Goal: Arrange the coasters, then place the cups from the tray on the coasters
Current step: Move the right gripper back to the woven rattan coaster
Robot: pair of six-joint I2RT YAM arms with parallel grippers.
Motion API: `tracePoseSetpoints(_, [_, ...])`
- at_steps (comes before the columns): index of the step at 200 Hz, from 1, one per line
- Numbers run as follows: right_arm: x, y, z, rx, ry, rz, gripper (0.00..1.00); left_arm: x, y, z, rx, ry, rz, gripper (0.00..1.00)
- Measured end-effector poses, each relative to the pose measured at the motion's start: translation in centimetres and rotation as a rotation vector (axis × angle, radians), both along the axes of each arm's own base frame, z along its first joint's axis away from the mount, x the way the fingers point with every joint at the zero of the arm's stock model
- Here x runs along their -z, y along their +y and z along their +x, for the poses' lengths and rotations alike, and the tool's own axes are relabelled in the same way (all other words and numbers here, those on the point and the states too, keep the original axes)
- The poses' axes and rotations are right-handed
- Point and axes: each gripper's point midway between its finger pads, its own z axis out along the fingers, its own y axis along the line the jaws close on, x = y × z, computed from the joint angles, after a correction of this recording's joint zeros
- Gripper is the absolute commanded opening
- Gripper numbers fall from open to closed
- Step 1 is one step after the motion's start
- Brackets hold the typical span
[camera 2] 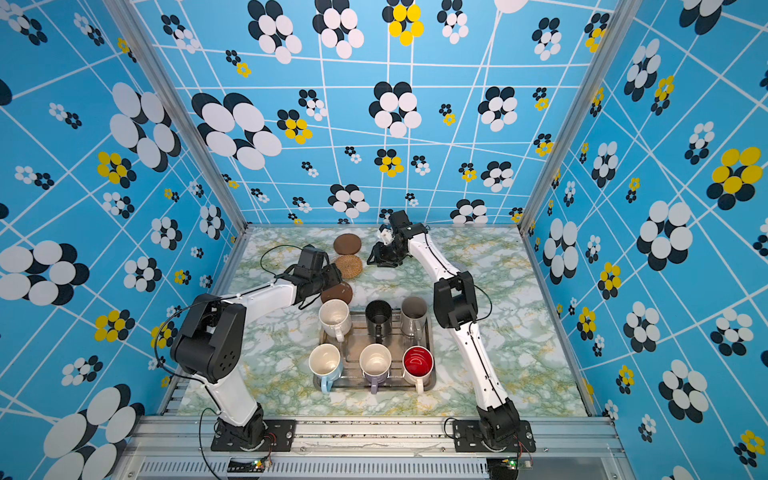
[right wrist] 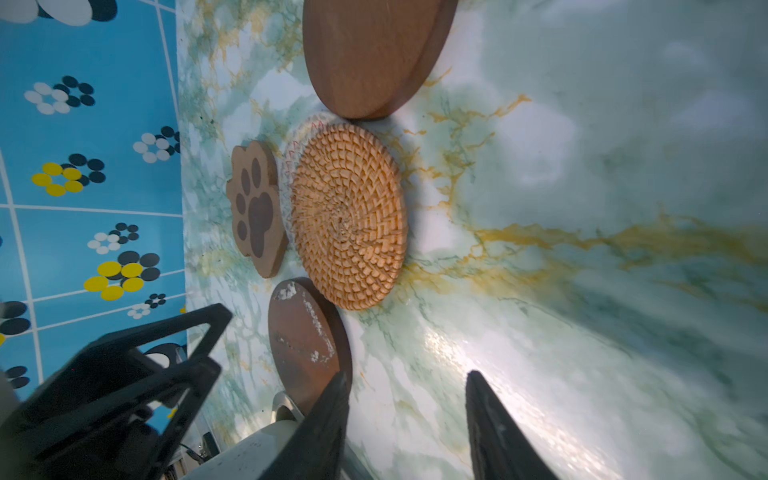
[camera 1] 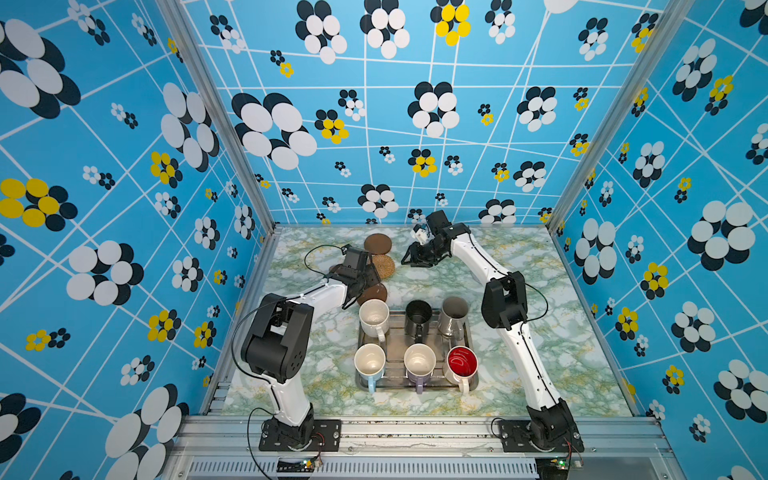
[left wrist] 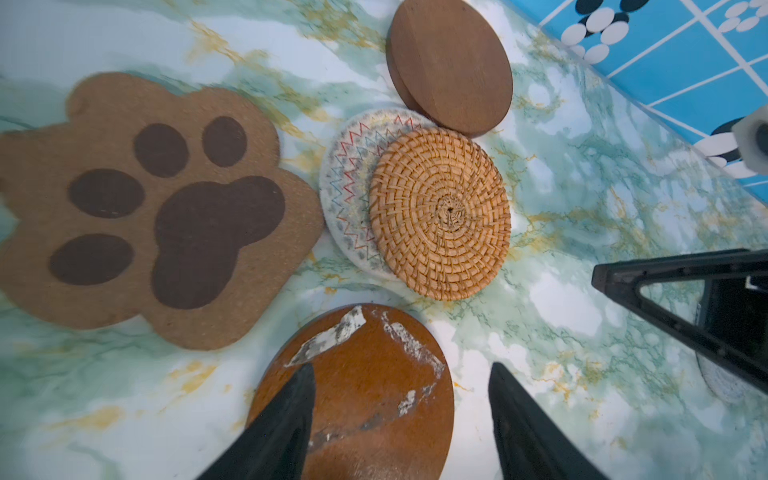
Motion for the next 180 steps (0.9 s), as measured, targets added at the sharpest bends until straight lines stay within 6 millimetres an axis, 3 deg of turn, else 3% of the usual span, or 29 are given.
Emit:
tracePoseSetpoints(35, [0.2, 1.0, 0.3, 0.015, 0.014, 0.046, 0.49, 0.6, -0.9, 0.3, 0.018, 0.001, -0.048, 0.66])
tracePoseSetpoints(97, [2.8, 2.5, 0.6, 0.042, 0.07, 0.099, 0.5, 0.4, -1.1, 1.3, 0.015, -0.036, -0.09, 0.66])
tracePoseSetpoints(138, [2.5, 3.5, 0.7, 0.05, 0.075, 0.133, 0.51, 2.0, -0.9, 1.2, 0.011, -0.016, -0.1, 0.66])
tracePoseSetpoints(180, [2.7, 4.1, 1.1, 0.064, 0.081, 0.165, 0.51, 2.1, -0.7, 1.4, 0.001, -0.026, -0.128, 0.65])
